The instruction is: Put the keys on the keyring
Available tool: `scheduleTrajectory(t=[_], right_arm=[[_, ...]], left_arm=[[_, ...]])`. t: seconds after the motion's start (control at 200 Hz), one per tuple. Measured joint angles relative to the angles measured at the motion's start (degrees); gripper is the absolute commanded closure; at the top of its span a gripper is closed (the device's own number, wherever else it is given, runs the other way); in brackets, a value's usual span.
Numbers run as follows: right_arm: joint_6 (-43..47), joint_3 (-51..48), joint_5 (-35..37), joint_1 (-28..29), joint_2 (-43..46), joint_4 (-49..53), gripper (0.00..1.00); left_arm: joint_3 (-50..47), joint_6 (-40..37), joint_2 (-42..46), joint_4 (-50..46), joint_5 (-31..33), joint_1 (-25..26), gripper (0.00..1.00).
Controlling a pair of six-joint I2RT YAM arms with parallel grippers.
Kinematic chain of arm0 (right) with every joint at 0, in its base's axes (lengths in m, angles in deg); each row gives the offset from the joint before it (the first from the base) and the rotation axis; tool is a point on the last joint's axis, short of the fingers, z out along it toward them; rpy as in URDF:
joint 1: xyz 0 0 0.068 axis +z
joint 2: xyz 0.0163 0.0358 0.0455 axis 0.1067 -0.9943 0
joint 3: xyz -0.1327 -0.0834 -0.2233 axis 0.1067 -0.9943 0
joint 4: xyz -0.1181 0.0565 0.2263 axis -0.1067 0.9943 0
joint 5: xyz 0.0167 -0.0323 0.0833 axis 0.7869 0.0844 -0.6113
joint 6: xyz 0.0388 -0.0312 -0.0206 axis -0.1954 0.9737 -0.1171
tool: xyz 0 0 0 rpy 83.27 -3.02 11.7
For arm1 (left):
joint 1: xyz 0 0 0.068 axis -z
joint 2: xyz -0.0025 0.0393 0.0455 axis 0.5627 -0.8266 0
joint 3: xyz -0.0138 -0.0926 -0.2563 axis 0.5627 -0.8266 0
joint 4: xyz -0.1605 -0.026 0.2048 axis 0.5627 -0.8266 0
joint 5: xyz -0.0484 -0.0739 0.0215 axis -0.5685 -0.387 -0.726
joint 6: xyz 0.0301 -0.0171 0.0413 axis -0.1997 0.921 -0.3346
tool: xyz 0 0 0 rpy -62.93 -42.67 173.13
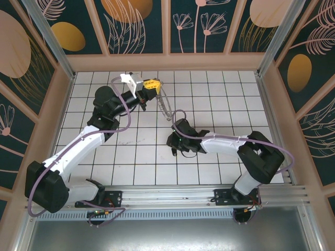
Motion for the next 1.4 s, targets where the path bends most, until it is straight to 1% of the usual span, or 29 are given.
scheduleTrajectory(t=[0.26, 0.445, 0.776, 1.401], right_arm=[[-3.0, -0.8, 4.8, 1.2, 2.0, 2.5, 0.7], [-4.3, -2.0, 6.3, 1.2, 3.3, 3.1, 0.7], [-4.7, -2.0, 6.3, 1.2, 3.1, 2.9, 0.72], [-4.7, -2.0, 5.2, 1.2, -1.1, 0.0, 0.78]], left_arm=[[0.0, 0.0, 0.3, 0.0, -0.2, 0.0, 1.0], [-0.9, 0.1, 0.4, 0.7, -0.2, 0.0, 1.0], [-1.8, 0.8, 0.4, 0.9, -0.5, 0.0, 1.0], [-1.8, 1.6, 0.4, 2.2, -1.7, 0.0, 1.0]])
